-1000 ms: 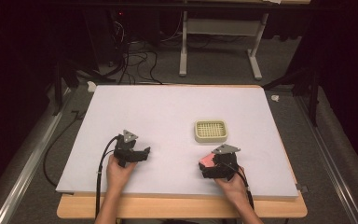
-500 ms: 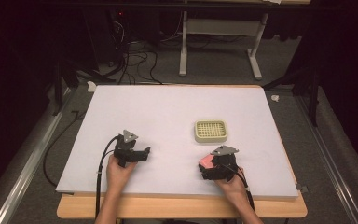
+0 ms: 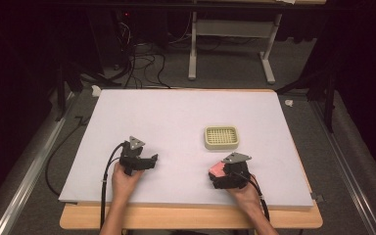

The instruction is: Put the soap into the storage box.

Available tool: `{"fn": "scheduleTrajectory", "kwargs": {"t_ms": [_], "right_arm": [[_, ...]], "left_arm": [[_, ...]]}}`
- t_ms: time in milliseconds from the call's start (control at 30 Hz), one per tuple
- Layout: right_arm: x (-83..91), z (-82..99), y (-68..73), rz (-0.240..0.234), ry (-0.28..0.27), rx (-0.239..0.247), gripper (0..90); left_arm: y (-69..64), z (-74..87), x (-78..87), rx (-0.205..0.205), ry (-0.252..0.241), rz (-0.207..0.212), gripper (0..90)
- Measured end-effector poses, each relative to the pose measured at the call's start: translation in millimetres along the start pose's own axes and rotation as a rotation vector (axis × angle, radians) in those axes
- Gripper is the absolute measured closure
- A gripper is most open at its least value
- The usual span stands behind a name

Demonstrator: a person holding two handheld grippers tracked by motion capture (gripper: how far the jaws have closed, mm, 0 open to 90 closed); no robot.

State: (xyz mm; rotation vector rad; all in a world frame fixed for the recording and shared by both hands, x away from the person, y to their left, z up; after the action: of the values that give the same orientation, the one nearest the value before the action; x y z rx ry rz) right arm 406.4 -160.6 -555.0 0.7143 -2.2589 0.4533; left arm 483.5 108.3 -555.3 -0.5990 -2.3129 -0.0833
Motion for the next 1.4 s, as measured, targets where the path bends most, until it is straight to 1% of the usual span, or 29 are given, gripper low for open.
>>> {"fn": "scheduleTrajectory", "kwargs": {"t_ms": [300, 467, 633, 767, 900, 1033, 1133, 1400], "right_arm": [[1.1, -1.1, 0.8, -0.012, -0.015, -0.001, 13.6], [5.9, -4.9, 0.1, -0.021, -0.042, 0.001, 13.6], [10.5, -7.7, -1.8, -0.026, -0.058, 0.002, 13.6], [14.5, -9.3, -3.9, -0.022, -0.059, 0.007, 13.6], [17.8, -11.4, -6.1, -0.024, -0.069, 0.001, 13.6], [22.3, -13.4, -8.9, -0.038, -0.081, -0.011, 13.6], [25.1, -13.7, -11.7, -0.032, -0.080, -0.005, 13.6], [32.7, -14.7, -21.0, -0.032, -0.100, -0.040, 13.6]], "left_arm": [[-0.1, -0.1, -0.1, 0.001, -0.001, 0.001, 20.8], [-0.2, -0.2, -0.2, 0.003, -0.003, 0.002, 20.8], [-0.2, -0.3, -0.2, 0.004, -0.003, 0.002, 20.8], [-0.2, -0.3, -0.3, 0.004, -0.003, 0.002, 20.8], [-0.2, -0.3, -0.3, 0.004, -0.003, 0.002, 20.8], [0.0, -0.1, -0.1, 0.002, -0.001, 0.002, 20.8], [0.1, -0.1, -0.1, 0.001, -0.001, 0.001, 20.8], [0.0, -0.1, -0.1, 0.002, -0.001, 0.002, 20.8]]}}
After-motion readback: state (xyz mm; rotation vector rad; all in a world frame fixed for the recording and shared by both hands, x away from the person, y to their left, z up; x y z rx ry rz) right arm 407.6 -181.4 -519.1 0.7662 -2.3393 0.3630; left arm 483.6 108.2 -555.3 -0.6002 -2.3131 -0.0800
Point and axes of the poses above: each handheld gripper's, and its own axes: x roughly backward along the jaws, z roughly out of its underside, y roughly to its left, the point moved 10 cm from there along -x, roughly forward along the jaws, and after that the axes turned 8 degrees about x, right-handed, at the moved point
